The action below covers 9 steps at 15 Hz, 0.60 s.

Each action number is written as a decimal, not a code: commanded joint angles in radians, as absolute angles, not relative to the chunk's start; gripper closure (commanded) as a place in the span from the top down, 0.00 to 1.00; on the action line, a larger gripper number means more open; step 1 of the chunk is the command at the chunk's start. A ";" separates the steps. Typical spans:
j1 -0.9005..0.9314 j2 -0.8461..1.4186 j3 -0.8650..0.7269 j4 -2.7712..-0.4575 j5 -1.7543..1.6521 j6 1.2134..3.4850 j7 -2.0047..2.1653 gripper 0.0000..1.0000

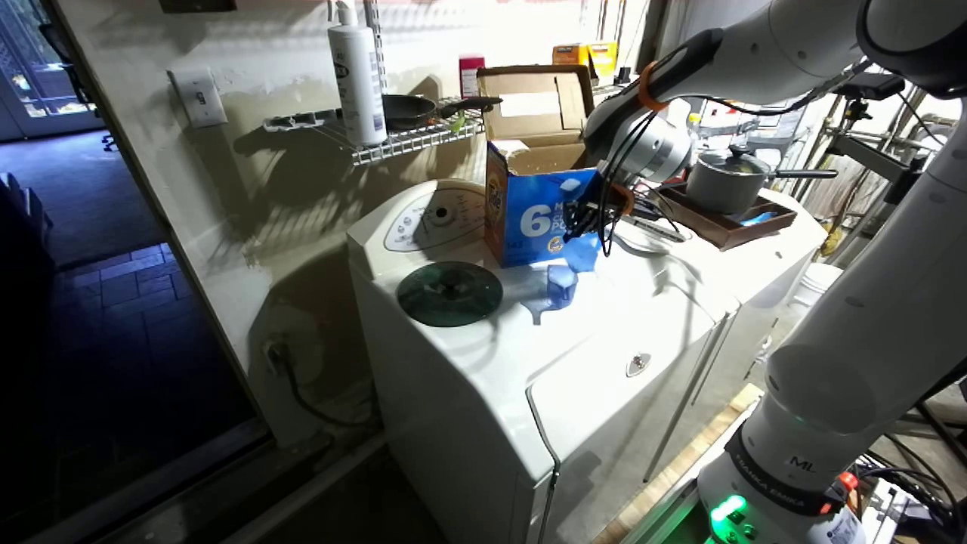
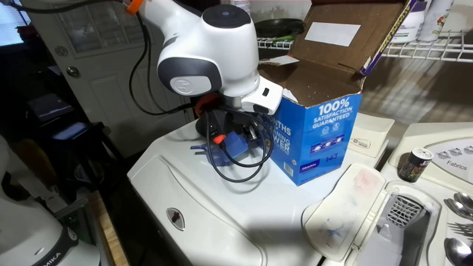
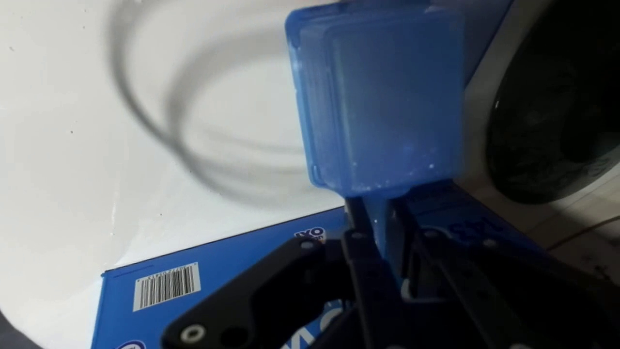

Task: Turn the right blue object upright

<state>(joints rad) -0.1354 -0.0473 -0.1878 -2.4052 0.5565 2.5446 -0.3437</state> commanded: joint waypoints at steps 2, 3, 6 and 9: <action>-0.139 -0.050 -0.195 -2.423 0.676 2.558 -0.445 0.40; -0.141 -0.048 -0.196 -2.423 0.696 2.559 -0.457 0.37; -0.146 -0.041 -0.200 -2.421 0.739 2.559 -0.485 0.51; -0.150 -0.036 -0.202 -2.419 0.770 2.556 -0.508 0.71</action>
<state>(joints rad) -0.1448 -0.0398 -0.2017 -2.4116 0.7133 2.5446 -0.4574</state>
